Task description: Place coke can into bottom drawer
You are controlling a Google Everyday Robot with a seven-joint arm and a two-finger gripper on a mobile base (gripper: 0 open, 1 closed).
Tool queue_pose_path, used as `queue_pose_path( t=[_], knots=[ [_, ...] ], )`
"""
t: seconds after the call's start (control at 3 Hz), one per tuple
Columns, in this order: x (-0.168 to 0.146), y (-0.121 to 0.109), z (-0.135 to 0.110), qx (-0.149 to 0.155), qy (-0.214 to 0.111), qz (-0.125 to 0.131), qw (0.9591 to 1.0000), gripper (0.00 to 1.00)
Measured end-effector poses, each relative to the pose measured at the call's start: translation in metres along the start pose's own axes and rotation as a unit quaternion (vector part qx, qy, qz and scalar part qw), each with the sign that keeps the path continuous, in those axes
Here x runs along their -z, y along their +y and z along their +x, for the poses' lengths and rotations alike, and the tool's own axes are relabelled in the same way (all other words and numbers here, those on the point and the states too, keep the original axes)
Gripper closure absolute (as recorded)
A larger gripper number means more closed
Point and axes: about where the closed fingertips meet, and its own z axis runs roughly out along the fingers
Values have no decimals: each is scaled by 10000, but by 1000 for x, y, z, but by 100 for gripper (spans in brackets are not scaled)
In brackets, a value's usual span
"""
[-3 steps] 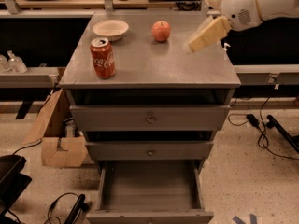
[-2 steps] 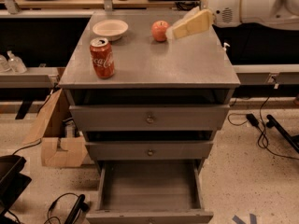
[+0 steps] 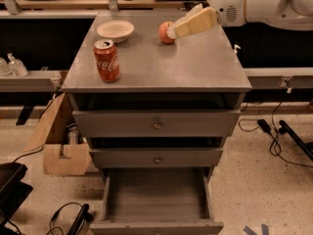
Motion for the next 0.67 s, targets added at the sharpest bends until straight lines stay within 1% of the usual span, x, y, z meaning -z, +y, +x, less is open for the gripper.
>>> queue_pose_path(
  t=[0.33,0.67],
  knots=[
    [-27,6,16,-96,10,-63,9999,0],
    [-97,33,47,-342,-59,-452,9984,0]
  ],
)
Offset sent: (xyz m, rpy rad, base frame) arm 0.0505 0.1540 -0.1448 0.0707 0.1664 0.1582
